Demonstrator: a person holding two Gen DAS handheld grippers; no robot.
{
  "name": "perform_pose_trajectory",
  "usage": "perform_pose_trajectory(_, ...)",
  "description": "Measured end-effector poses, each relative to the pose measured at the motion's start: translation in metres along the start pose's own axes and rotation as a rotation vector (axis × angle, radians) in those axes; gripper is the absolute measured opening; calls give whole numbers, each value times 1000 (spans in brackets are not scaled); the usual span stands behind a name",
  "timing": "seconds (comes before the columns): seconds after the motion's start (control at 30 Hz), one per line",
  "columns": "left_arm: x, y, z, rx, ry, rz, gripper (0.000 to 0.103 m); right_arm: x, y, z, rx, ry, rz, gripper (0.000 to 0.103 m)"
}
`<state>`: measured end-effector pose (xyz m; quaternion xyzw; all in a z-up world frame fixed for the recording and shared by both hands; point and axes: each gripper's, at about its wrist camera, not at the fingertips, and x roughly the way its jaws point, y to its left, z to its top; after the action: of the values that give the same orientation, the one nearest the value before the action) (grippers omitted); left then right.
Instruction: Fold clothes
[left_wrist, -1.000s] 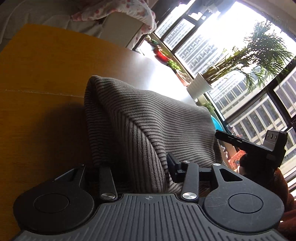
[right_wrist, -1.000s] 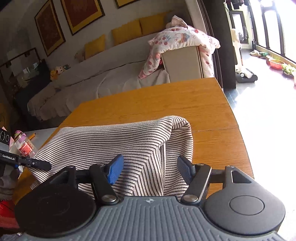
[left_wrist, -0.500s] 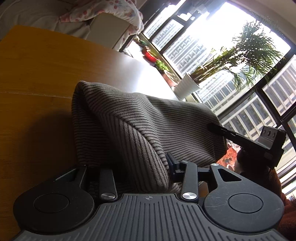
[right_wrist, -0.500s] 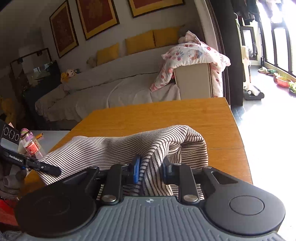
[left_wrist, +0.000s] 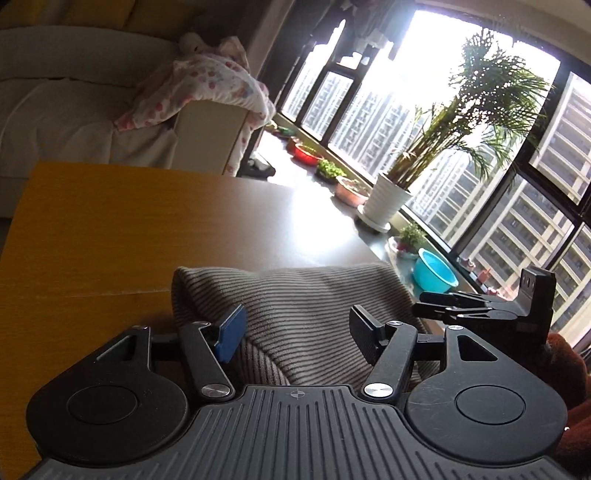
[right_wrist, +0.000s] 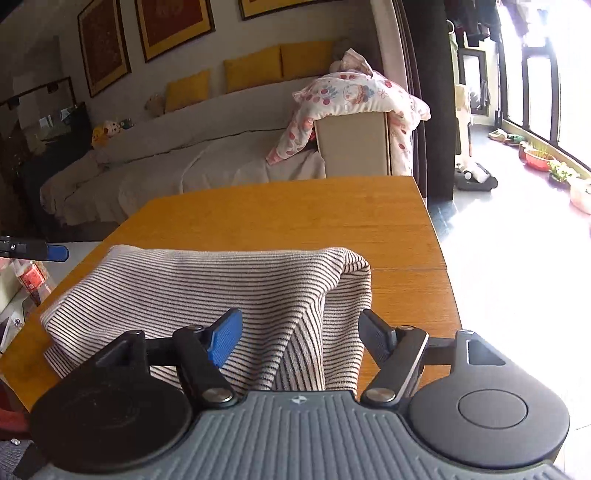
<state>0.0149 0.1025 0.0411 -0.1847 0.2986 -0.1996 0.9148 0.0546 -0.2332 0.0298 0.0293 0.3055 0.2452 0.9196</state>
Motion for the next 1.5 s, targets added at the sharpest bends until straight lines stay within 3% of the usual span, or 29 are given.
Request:
perform_pose_trajectory(0.1, 22, -2, 8, -62, -10, -79, 82, -3, 4, 9, 54, -43, 129, 91)
perform_pose_trajectory(0.23, 69, 14, -11, -165, 96, -41, 84, 14, 17, -3, 37, 17, 222, 103)
perform_pose_trajectory(0.3, 73, 26, -19, -187, 77, -54, 84, 31, 22, -18, 40, 96, 209, 103)
perform_pose_trajectory(0.43, 74, 43, -14, -265, 74, -81, 84, 32, 38, -32, 0, 66, 151, 103)
perform_pose_trajectory(0.67, 102, 51, 16, -197, 36, 13, 84, 33, 53, -35, 45, 81, 206, 103)
perform_pose_trajectory(0.8, 92, 45, 26, -234, 10, 19, 85, 34, 68, -38, -31, 76, 175, 103)
perform_pose_trajectory(0.9, 71, 27, 21, -206, 19, -37, 92, 29, 69, -29, -102, 74, 161, 103)
perform_pose_trajectory(1.0, 61, 18, 1, -196, 74, -71, 95, 21, 58, -9, -140, 10, 91, 103)
perform_pose_trajectory(1.13, 68, 30, -20, -257, 123, -61, 95, 32, 31, 19, -140, -62, -145, 103)
perform_pose_trajectory(1.23, 80, 45, -16, -317, 116, -73, 95, 62, 13, 20, -132, -21, -336, 103)
perform_pose_trajectory(1.3, 87, 50, -9, -319, 104, -65, 94, 74, 5, 11, -103, 23, -347, 103)
perform_pose_trajectory(1.4, 102, 57, 4, -307, 90, -35, 95, 71, 14, -5, -114, 5, -352, 103)
perform_pose_trajectory(1.5, 117, 65, 19, -309, 83, -15, 95, 61, 40, -14, -244, -4, -404, 103)
